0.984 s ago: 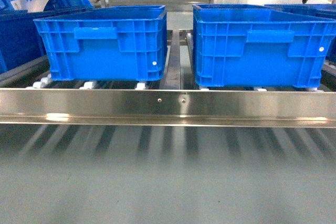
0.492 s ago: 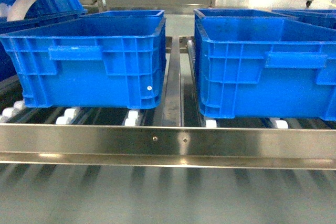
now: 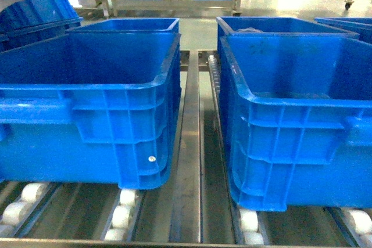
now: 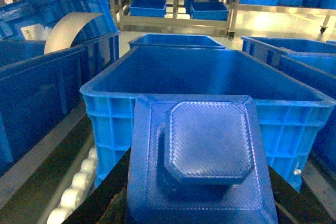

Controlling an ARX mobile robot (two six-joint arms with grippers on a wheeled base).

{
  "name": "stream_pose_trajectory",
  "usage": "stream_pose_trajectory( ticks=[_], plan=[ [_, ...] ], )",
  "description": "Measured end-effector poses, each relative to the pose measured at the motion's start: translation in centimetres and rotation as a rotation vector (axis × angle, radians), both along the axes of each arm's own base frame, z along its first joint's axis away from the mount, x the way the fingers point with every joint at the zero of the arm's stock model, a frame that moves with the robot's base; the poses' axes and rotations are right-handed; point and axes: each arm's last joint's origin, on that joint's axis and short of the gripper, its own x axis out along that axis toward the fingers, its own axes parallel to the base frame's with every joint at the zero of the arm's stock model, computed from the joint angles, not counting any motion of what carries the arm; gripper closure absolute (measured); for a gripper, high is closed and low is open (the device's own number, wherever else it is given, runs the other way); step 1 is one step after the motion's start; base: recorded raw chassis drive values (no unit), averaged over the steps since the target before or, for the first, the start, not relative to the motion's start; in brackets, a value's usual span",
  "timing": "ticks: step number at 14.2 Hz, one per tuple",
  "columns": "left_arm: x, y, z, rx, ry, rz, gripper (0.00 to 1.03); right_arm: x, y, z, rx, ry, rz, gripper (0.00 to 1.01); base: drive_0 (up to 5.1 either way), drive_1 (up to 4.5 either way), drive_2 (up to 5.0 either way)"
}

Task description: Sort blue parts and orange caps into right shelf containers

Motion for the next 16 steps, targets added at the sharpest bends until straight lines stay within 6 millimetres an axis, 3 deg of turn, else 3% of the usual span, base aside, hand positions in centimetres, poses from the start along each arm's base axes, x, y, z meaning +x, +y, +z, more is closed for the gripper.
stream_pose_trajectory(
  ticks=[16],
  plan=[
    [0.00, 0.00, 0.01, 0.000, -0.001, 0.000, 0.60, 0.00, 0.00, -0.02, 0.000, 0.002, 0.000, 0.58, 0.0, 0.00, 0.0]
  ],
)
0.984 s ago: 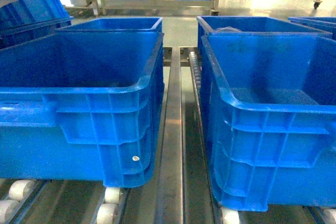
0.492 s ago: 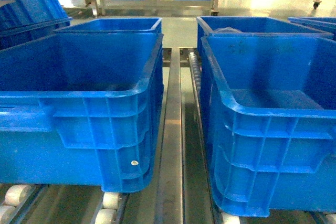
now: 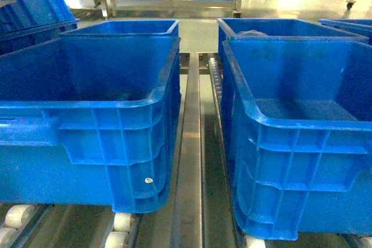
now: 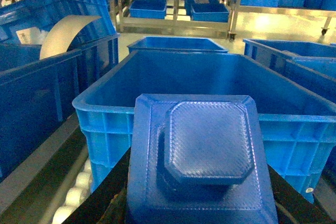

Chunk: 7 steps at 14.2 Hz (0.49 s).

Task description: Sort blue parts and orange caps into right shelf containers

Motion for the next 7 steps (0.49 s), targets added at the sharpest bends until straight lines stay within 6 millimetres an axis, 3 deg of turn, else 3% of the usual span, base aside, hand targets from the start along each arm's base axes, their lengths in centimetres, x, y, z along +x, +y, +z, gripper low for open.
stream_pose_trajectory(
  ticks=[7],
  plan=[
    [0.00, 0.00, 0.00, 0.000, 0.000, 0.000, 0.60, 0.00, 0.00, 0.00, 0.000, 0.000, 0.000, 0.58, 0.0, 0.00, 0.0]
  ],
)
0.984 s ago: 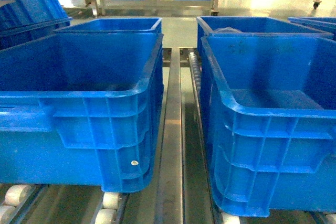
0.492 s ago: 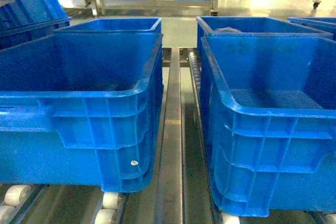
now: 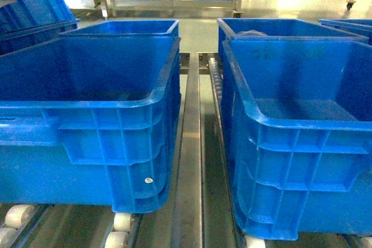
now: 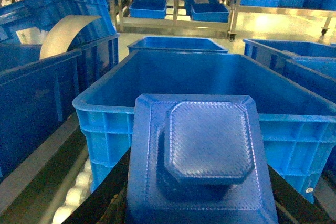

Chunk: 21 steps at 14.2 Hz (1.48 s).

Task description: Sort blue parts and orange caps into right shelf containers

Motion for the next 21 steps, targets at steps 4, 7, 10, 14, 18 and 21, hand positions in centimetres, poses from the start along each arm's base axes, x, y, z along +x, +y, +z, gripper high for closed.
stream_pose_trajectory(
  ticks=[4, 7, 10, 14, 18, 21],
  plan=[
    [1.4, 0.2, 0.8, -0.009, -0.049, 0.158, 0.60, 0.7, 0.9, 1.8, -0.093, -0.008, 0.088, 0.58, 0.0, 0.00, 0.0],
    [6.0, -0.3, 4.4, 0.001, -0.129, 0.067, 0.60, 3.9, 1.5, 5.1, -0.100, -0.107, 0.101, 0.58, 0.0, 0.00, 0.0],
    [15.8, -1.4, 5.6, -0.019, -0.051, 0.008, 0.60, 12.5, 1.9, 7.4, -0.103, -0.133, 0.051, 0.58, 0.0, 0.00, 0.0],
    [23.4, -2.4, 4.3, -0.048, 0.059, -0.004, 0.29, 19.8, 1.5, 3.6, -0.083, 0.077, -0.032, 0.31, 0.0, 0.00, 0.0],
    [21.3, -1.9, 4.9, -0.062, 0.027, -0.015, 0.05, 18.8, 1.3, 5.1, -0.063, 0.002, -0.010, 0.04, 0.0, 0.00, 0.0],
    [20.2, -1.8, 5.5, -0.062, 0.020, 0.014, 0.05, 18.2, 1.0, 5.1, -0.093, -0.003, -0.090, 0.03, 0.0, 0.00, 0.0]
  ],
)
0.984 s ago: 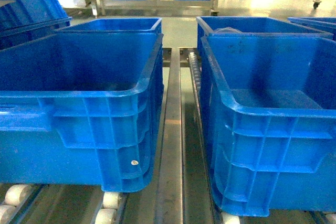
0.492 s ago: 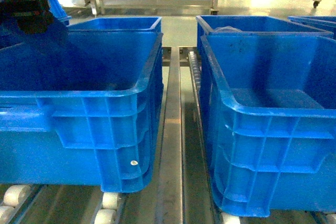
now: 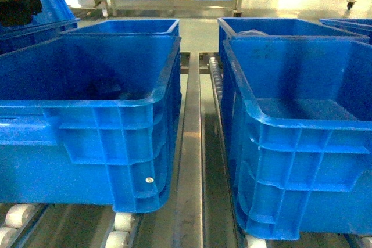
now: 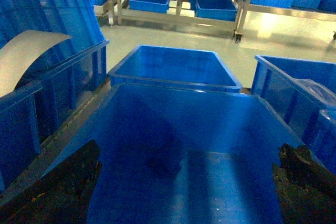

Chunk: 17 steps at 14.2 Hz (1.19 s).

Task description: Sort blue parts and orange caps into right shelf containers

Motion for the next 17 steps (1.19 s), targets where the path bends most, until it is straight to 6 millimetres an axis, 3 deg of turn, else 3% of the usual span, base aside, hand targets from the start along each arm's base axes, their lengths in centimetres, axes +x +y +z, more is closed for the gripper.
stream_pose_trajectory(
  ticks=[1, 3, 6, 10, 13, 17],
  plan=[
    [0.0, 0.0, 0.0, 0.002, -0.001, -0.001, 0.05, 0.0, 0.0, 0.0, -0.002, -0.001, 0.000, 0.03, 0.0, 0.00, 0.0],
    [-1.1, 0.2, -0.4, 0.034, -0.027, -0.012, 0.21, -0.8, -0.8, -0.4, 0.035, 0.011, 0.067, 0.16, 0.0, 0.00, 0.0],
    [-5.6, 1.4, -2.3, 0.054, -0.019, -0.024, 0.60, -4.9, -1.1, -1.9, 0.071, 0.005, 0.088, 0.55, 0.0, 0.00, 0.0],
    [-9.2, 1.8, -3.6, 0.053, -0.010, -0.016, 1.02, -8.2, -1.0, -3.2, 0.073, 0.013, 0.090, 0.99, 0.0, 0.00, 0.0],
    [-11.5, 1.8, -4.3, 0.055, -0.008, -0.014, 1.01, -10.3, -1.0, -4.0, 0.076, 0.019, 0.089, 1.00, 0.0, 0.00, 0.0],
    [-13.2, 1.8, -4.7, 0.055, -0.011, -0.015, 1.01, -11.9, -1.0, -4.3, 0.077, 0.015, 0.090, 1.00, 0.0, 0.00, 0.0]
  ],
)
